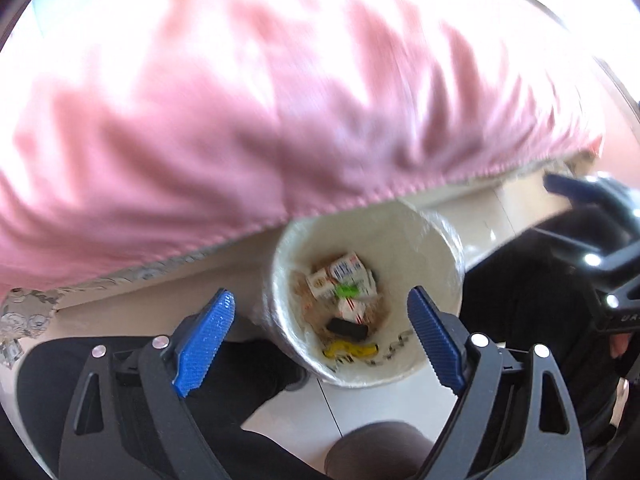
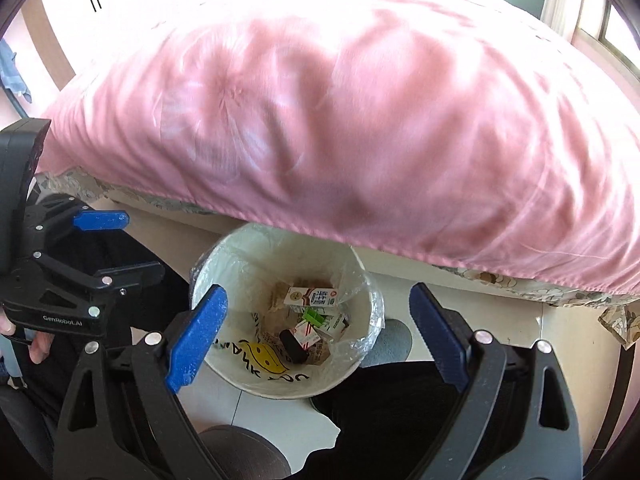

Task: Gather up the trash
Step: 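Move both open tools back over the bed toward the red and green blocks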

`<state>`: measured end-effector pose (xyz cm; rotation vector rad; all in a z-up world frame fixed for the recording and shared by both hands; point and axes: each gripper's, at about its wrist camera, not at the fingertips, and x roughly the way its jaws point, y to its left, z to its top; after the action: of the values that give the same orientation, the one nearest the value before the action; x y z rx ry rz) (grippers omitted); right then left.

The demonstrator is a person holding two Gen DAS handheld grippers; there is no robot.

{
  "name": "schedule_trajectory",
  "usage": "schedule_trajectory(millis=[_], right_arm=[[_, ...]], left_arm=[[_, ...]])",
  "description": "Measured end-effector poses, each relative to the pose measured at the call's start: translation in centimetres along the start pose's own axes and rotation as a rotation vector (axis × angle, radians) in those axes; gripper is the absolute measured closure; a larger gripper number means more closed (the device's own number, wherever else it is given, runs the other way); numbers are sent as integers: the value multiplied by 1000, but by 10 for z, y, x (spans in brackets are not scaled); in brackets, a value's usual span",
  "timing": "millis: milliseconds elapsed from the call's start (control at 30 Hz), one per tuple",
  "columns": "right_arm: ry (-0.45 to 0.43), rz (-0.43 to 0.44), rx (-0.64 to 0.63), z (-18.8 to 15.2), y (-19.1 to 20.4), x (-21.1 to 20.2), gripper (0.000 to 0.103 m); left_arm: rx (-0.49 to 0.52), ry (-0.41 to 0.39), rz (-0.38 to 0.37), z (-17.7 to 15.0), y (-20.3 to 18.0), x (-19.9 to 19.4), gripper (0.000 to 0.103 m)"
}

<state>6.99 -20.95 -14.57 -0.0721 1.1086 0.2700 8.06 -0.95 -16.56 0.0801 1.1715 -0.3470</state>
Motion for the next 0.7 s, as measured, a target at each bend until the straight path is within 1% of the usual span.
schedule_trajectory(millis=[67, 200, 267, 333, 400, 467, 533, 633, 700], right_arm=[[-49, 21, 22, 8, -5, -16, 13], [-137, 27, 72, 28, -17, -44, 13], [-170, 30, 88, 38, -22, -54, 13], [-197, 20, 92, 50, -25, -61, 13], [-215, 12, 98, 60, -29, -64, 13], [-222, 28, 97, 67, -33, -66, 13], [-225, 22, 95, 79, -37, -67, 13], [-237, 5, 54, 92, -39, -65, 13], [-234, -1, 23, 104, -40, -61, 13]], left_arm=[[-26, -62, 20, 9, 6, -15, 12], [-47, -168, 87, 31, 13, -40, 12], [-63, -223, 120, 44, 17, -51, 12], [-63, -248, 138, 58, 20, -57, 12], [-63, -297, 162, 72, 20, -65, 12], [-49, -322, 186, 86, 19, -69, 12], [-44, -335, 189, 100, 19, -72, 12], [-34, -363, 204, 120, 23, -80, 12], [-22, -373, 201, 131, 26, -81, 12]])
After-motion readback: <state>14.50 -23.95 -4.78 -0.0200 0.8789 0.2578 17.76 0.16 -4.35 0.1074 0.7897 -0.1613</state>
